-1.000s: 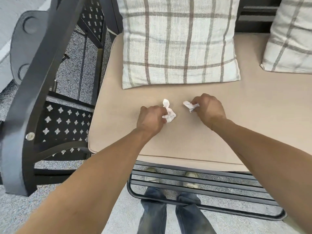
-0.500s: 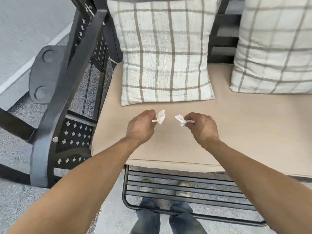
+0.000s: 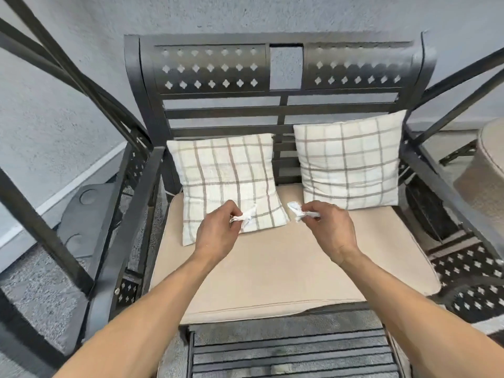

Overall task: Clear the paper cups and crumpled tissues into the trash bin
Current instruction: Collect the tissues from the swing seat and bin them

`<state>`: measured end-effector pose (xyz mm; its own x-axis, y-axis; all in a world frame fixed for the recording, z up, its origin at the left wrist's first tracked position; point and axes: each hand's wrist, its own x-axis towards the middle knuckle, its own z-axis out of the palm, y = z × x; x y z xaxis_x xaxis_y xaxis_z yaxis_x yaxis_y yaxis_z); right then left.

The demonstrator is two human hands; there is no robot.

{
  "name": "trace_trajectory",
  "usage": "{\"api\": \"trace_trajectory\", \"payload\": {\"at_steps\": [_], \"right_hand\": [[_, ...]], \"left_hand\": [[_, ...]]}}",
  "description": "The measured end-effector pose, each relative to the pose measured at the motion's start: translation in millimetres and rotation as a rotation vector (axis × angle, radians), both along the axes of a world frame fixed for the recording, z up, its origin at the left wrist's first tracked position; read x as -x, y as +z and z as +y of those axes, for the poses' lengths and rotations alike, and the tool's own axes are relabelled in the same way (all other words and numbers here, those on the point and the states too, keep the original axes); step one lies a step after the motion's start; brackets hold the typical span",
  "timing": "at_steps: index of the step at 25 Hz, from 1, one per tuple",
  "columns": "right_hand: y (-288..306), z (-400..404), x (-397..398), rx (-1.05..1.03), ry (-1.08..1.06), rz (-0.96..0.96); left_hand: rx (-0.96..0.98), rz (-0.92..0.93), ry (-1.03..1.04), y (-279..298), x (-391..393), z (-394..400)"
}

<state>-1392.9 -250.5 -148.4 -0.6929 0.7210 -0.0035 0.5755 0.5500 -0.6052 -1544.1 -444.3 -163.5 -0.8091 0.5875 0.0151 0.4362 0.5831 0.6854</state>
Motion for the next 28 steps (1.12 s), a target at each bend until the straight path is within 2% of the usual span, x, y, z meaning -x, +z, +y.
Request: {"api": "trace_trajectory", "payload": {"at_steps": [6,14,22,28], "right_hand": [[80,-10,-71,-0.075,-0.17,0.062],[126,-25,-206,-0.315,-0.418,-0.034],[145,-41,-404,-0.318,-0.833,-0.035],[152,-57,-550,-0.38,-0.979,-0.076]], "left_hand": [[-0.199,0.017,-0.199,72,-30,28],[-0.332,0.081,-0.566,114,-136,103],[-0.398,0.096,-0.913,136,-295,165],[-0.38,0.02,-1.12,140,-451,194]]}}
